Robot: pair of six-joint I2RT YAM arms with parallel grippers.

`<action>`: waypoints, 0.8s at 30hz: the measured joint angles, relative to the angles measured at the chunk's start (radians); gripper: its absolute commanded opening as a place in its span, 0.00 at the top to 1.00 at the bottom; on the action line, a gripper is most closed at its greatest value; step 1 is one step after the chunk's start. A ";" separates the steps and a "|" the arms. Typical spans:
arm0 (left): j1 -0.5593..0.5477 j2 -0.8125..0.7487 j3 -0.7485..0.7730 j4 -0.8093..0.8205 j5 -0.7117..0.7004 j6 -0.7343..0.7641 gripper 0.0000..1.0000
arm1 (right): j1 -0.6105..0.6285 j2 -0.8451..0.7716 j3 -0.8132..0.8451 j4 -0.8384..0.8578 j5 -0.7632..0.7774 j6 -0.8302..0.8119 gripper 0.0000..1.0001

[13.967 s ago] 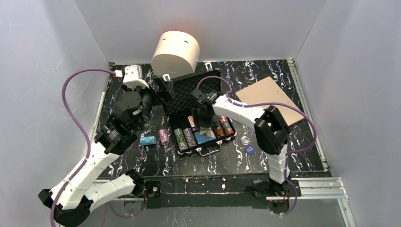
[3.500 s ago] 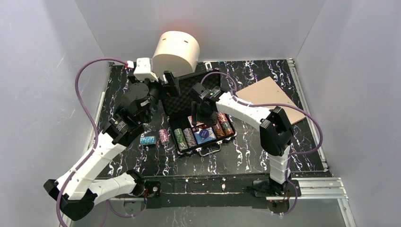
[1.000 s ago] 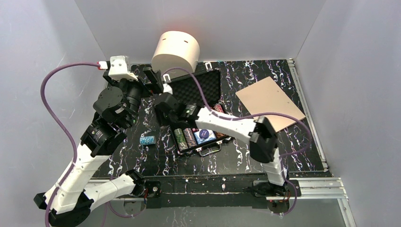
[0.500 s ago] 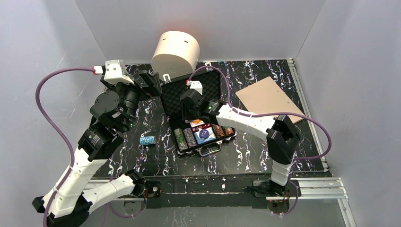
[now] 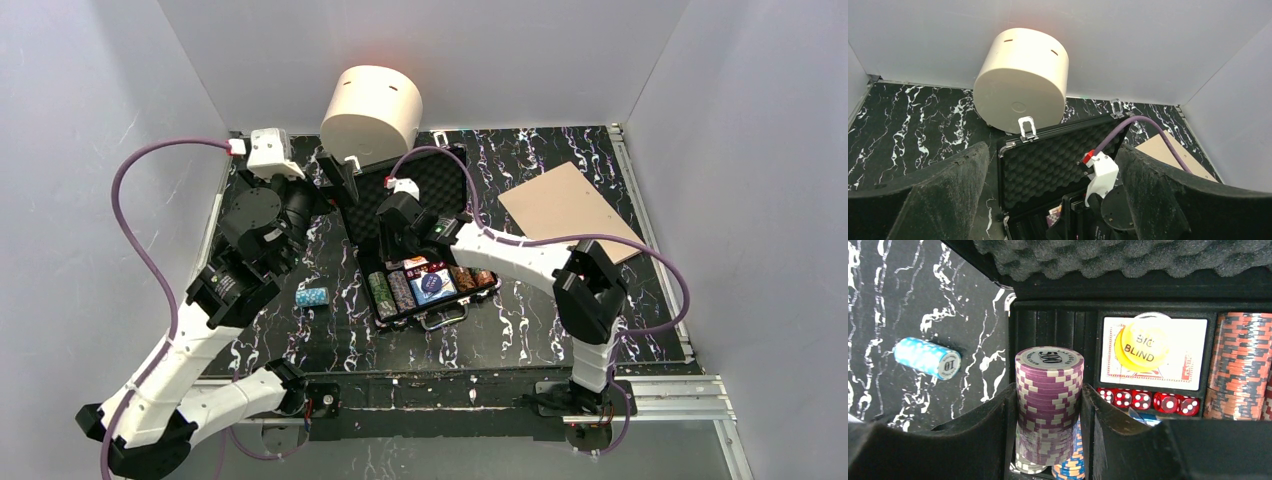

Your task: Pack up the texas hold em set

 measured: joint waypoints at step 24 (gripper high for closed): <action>0.000 0.102 -0.021 0.084 0.079 -0.008 0.02 | -0.046 0.224 0.122 -0.027 -0.009 -0.144 0.56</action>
